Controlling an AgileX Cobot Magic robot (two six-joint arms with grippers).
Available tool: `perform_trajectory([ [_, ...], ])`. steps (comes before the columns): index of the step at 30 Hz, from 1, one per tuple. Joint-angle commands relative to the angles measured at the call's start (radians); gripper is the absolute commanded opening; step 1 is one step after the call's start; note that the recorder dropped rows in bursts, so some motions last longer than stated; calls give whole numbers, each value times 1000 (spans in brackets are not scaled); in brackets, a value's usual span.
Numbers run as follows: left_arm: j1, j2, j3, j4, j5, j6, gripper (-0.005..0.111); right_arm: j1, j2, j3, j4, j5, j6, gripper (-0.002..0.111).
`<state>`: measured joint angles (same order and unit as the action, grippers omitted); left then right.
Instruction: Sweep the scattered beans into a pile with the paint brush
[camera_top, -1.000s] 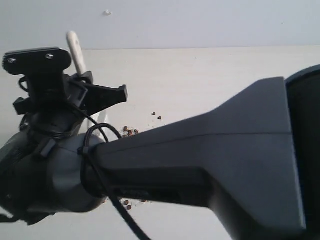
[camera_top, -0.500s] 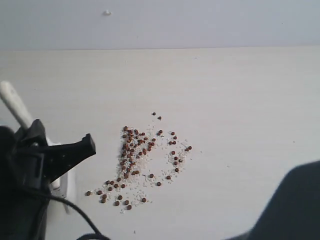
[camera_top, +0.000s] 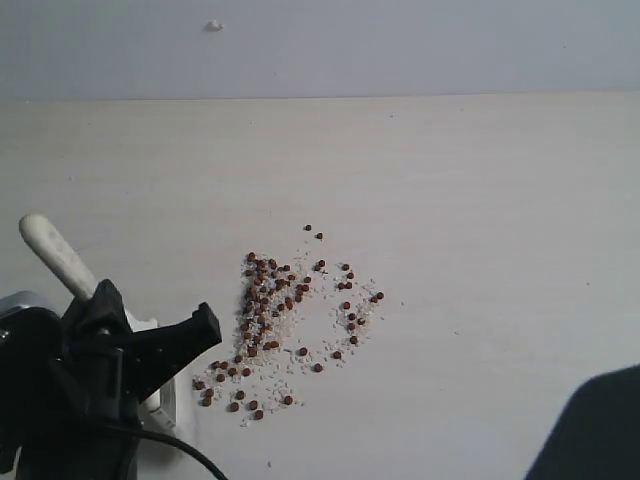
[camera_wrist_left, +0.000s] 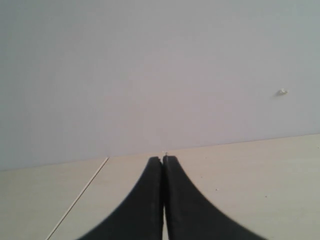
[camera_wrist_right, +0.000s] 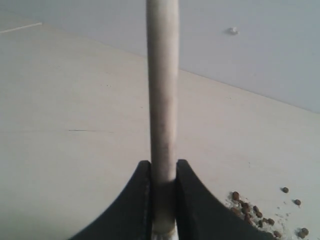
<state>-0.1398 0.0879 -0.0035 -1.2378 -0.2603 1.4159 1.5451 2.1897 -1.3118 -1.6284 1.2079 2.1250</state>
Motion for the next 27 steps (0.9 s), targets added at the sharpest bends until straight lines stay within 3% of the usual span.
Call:
perform_trajectory([
  [1, 1, -6, 4, -2, -1, -2, 0, -52, -11, 18, -4, 13, 5, 0],
  [10, 1, -6, 4, -2, -1, -2, 0, -129, -11, 18, 10, 13, 5, 0],
  [18, 1, -6, 4, -2, -1, -2, 0, -127, -50, 18, -46, 13, -22, 0],
  [23, 1, -6, 4, -2, -1, -2, 0, -128, -165, 18, -116, -225, -232, 0],
  [27, 1, -6, 4, -2, -1, -2, 0, -196, -302, 18, -106, -448, -483, 0],
])
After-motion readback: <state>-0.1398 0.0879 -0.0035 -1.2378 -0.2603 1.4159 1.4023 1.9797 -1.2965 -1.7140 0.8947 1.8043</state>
